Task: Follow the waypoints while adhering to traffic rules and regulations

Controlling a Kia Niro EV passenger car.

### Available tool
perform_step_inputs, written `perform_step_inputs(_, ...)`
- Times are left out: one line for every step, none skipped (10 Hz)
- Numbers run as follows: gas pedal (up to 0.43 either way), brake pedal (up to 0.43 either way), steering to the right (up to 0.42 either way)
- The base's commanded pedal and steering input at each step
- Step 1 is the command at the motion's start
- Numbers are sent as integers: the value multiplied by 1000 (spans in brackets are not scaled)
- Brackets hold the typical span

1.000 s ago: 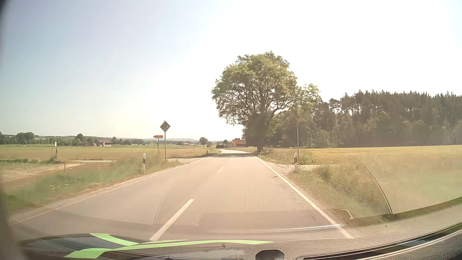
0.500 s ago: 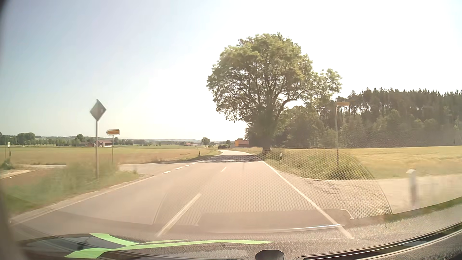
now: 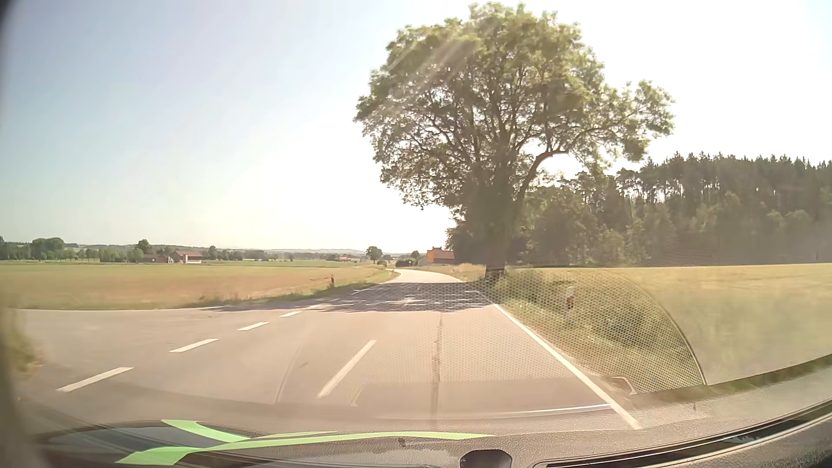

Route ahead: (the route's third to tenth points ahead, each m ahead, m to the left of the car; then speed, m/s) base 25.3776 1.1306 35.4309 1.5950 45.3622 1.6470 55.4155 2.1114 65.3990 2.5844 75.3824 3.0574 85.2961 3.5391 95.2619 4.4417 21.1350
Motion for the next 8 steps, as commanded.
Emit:
perform_step_inputs(209,0,-6)
perform_step_inputs(197,0,-6)
perform_step_inputs(189,0,-5)
perform_step_inputs(177,0,-5)
perform_step_inputs(177,0,-5)
perform_step_inputs(177,0,-5)
perform_step_inputs(197,0,-5)
perform_step_inputs(209,0,-5)
